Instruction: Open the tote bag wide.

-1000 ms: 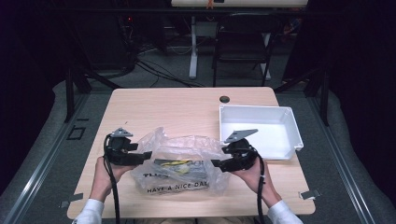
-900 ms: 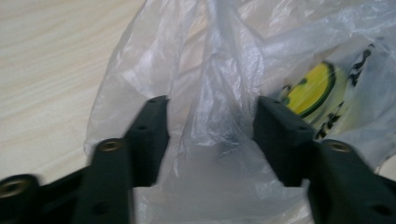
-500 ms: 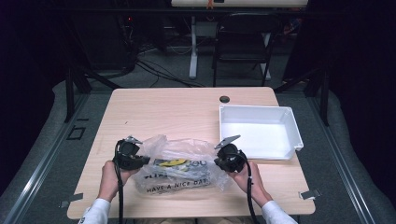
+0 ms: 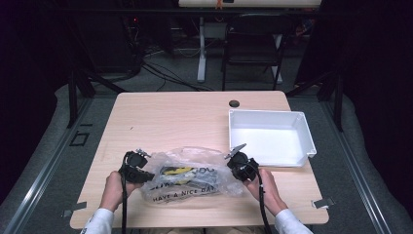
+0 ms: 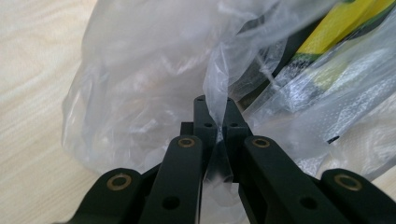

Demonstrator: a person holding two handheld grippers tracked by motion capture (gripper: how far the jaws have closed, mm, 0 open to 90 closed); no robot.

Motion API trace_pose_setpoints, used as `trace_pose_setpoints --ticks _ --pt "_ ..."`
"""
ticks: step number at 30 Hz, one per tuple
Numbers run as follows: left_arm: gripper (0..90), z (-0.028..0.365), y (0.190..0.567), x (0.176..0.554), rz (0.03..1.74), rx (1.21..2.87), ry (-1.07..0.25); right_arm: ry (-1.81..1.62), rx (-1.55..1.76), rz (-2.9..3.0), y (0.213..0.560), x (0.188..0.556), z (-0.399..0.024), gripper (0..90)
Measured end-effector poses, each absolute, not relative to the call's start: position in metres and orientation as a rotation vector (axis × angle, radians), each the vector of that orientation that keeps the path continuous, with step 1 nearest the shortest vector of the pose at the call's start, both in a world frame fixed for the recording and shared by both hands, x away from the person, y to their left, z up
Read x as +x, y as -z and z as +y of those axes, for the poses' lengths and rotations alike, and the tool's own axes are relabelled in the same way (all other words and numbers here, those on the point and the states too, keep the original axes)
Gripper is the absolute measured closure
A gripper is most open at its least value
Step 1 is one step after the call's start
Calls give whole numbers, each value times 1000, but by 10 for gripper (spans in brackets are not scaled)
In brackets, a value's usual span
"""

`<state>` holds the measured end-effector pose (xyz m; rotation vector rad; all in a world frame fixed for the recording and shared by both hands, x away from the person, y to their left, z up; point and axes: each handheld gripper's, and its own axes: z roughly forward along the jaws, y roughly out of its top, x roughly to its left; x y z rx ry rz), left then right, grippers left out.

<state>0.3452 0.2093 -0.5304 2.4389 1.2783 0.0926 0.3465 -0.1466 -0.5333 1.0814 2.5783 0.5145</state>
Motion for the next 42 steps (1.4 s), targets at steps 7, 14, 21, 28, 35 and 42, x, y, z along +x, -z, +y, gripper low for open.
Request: trace_pose_setpoints --ticks 7,14,21,28,35,42 --pt "815 216 530 346 1282 2436 -84 -507 1112 2569 530 348 -158 900" --pt "516 218 505 338 1245 2290 -124 -729 1087 2578 501 340 -165 655" --pt "333 210 480 331 1190 2167 -228 -983 970 2527 467 318 -165 420" --pt "345 205 490 343 1229 2148 -288 -925 757 2699 484 300 -117 335" --pt "453 212 507 347 1257 2152 -223 -812 799 2737 506 310 -109 336" --pt "603 210 517 349 1245 2197 -171 -802 870 2789 516 321 -120 619"
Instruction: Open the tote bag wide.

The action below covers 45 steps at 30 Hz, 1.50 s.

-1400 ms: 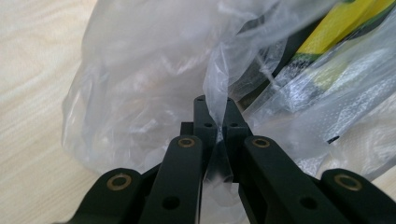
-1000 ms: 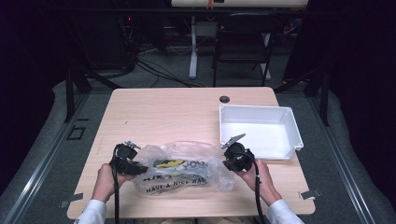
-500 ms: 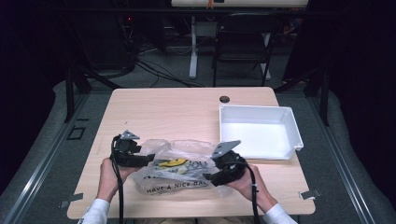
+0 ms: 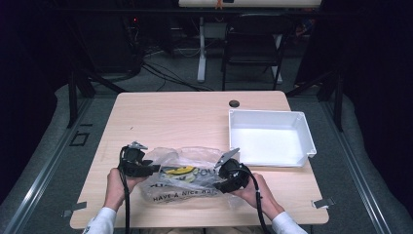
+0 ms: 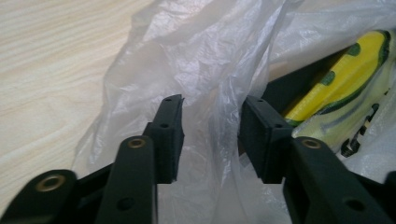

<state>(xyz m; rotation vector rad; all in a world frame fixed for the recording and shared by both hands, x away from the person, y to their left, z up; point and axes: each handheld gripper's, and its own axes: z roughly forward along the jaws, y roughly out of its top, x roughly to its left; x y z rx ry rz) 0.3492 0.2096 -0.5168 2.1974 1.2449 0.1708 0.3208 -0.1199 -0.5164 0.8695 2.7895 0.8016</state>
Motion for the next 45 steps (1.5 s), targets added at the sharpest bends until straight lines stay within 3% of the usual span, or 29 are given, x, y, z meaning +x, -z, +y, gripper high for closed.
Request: trace_pose_setpoints --ticks 3,7,13,20,32,40,45 --pt "665 209 519 349 1248 2203 -162 -813 863 2806 515 320 -122 773" --pt "753 209 522 349 1251 2217 -155 -819 842 2819 514 318 -122 897" --pt "857 209 523 349 1258 2231 -147 -780 826 2846 514 316 -124 900" --pt "884 205 525 349 1244 2266 -123 -750 840 2897 521 309 -127 900" --pt "878 201 532 345 1233 2340 -45 -637 842 2961 532 310 -126 900" --pt "809 199 538 345 1246 2405 -20 -584 851 2993 536 311 -127 897" --pt "601 210 519 341 1238 2315 -64 -756 871 2993 523 312 -135 647"
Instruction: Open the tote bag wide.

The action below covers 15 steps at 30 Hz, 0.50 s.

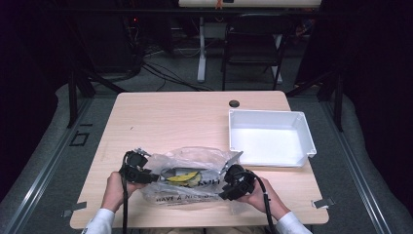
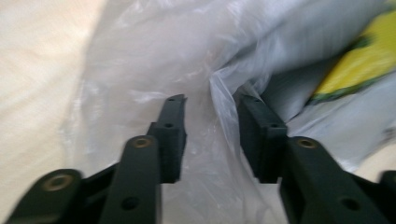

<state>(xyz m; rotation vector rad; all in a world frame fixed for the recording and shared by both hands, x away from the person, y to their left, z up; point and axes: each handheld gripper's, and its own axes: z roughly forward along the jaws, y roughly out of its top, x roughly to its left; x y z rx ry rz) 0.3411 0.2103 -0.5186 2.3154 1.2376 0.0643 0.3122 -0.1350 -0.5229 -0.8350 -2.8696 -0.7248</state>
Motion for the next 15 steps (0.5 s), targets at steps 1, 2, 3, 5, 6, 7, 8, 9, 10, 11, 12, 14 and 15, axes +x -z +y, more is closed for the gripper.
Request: trace_pose_setpoints --ticks 1,2,3,5,6,7,8,9,10,11,12,14,15 --pt "552 212 513 339 1233 2288 -81 775 -835 -2854 517 312 -137 624" --pt "515 213 507 336 1215 2277 -94 816 -826 -2848 511 311 -139 595" --pt "512 214 501 332 1197 2252 -113 866 -833 -2831 507 310 -139 559" --pt "452 212 493 328 1188 2219 -146 951 -848 -2831 499 308 -140 539" --pt "429 211 489 326 1179 2200 -175 984 -857 -2828 496 308 -140 510" --pt "413 210 487 325 1178 2187 -200 991 -873 -2844 494 308 -138 465" --pt "395 210 485 326 1172 2173 -225 1007 -893 -2847 494 308 -136 443" --pt "371 209 484 327 1181 2151 -258 1004 -912 -2866 495 308 -133 426" --pt "363 209 485 330 1186 2142 -267 990 -917 -2884 496 309 -130 420" --pt "362 210 487 333 1196 2135 -270 972 -922 -2912 499 310 -126 410" --pt "358 211 490 336 1215 2131 -273 934 -916 -2941 501 311 -123 414" --pt "360 213 497 343 1232 2138 -250 881 -927 -2959 507 314 -120 420" --pt "352 214 500 345 1239 2139 -252 851 -924 -2975 510 316 -120 421"
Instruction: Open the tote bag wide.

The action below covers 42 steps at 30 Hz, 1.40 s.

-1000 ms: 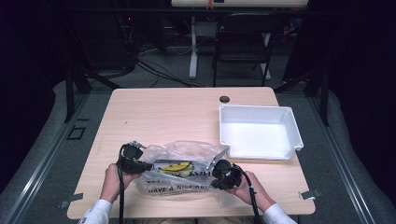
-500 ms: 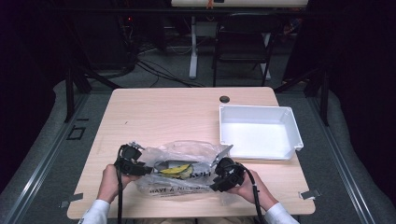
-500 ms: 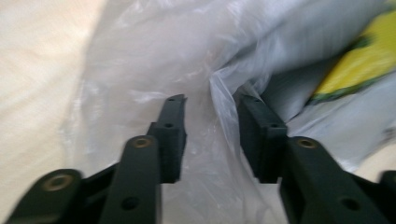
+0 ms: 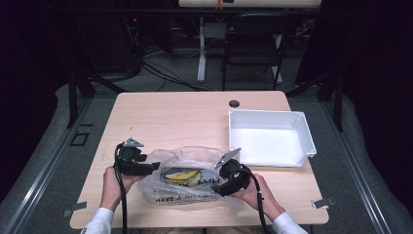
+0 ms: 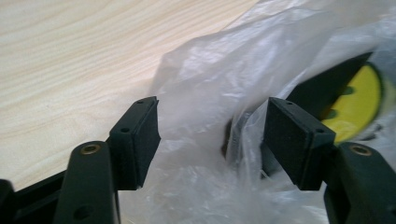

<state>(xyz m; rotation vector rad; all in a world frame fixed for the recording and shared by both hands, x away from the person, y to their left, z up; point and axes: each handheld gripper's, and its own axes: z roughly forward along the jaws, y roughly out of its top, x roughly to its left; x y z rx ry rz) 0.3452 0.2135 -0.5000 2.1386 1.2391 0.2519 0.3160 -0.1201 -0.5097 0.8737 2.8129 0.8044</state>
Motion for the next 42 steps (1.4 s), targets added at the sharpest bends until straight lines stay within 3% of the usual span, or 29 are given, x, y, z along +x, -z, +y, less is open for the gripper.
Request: trace_pose_setpoints --ticks 5,13,16,27,42 --pt "441 213 513 352 1250 2169 -196 -724 878 2821 519 318 -118 494" --pt "785 208 532 357 1253 2245 -125 -681 862 2835 528 320 -115 870" --pt "857 209 533 357 1274 2248 -121 -672 859 2844 528 319 -115 900" --pt "891 214 534 357 1315 2247 -113 -611 851 2939 529 310 -124 900" --pt "851 215 534 352 1284 2316 42 -492 783 3100 538 302 -123 900"
